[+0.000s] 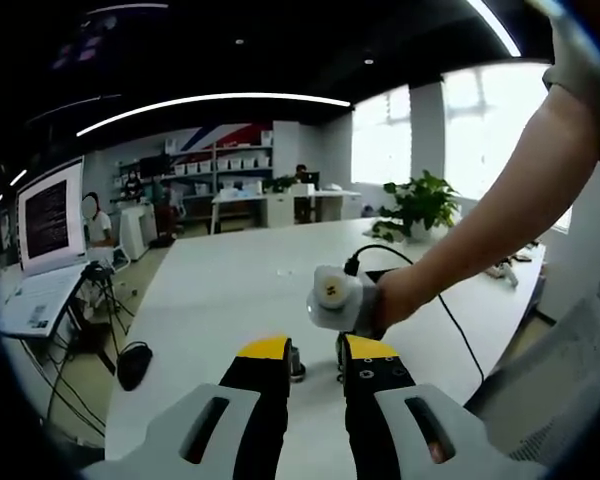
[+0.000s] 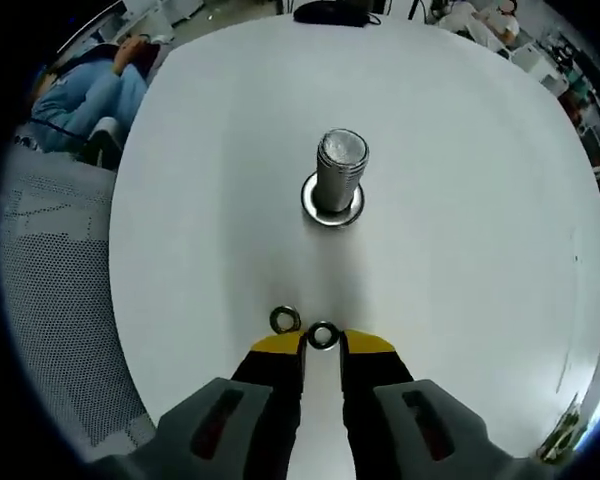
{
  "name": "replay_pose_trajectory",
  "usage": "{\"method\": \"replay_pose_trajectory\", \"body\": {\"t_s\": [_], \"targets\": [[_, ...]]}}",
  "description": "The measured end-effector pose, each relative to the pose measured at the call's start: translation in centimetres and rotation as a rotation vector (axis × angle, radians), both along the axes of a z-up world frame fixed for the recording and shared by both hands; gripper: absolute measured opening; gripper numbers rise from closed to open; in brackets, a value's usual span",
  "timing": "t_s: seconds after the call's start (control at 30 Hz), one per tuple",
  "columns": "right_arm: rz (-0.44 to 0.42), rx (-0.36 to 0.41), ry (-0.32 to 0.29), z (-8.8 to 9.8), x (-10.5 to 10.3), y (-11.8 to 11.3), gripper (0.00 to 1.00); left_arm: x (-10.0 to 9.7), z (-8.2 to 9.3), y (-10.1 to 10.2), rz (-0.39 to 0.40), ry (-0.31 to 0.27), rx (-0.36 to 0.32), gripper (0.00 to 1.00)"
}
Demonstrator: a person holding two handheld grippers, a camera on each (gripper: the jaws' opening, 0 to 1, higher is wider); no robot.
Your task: Place the washer onto the threaded stud by aligning its center hole with the stud, sliding it down to the base, and recovering from edge contact or off-axis alignment until the washer reaches the visible bottom stop.
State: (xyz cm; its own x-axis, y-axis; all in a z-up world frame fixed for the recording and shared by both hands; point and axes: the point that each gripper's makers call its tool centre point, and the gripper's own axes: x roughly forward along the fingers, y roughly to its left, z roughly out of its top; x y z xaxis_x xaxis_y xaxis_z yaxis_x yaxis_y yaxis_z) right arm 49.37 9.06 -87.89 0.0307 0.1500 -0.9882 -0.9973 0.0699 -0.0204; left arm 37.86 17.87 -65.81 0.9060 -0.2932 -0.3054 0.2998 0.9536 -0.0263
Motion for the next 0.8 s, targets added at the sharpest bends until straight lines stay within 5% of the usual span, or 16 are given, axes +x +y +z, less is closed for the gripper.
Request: {"method": "replay_pose_trajectory", "body": {"t_s": [0.27,0.8], "targets": [[-0.027,-0.017,0.008,0.08,-0.09,-0.21,0.14,-0.03,0.05,0.00,0.002,-0.002,0.003,0.17],[-0.065,0.082,-0.019,0.17,-0.17,-0.49,0.13,-0.03,0.15,0.17,0.012,-0.007,0.009,0.17]]}}
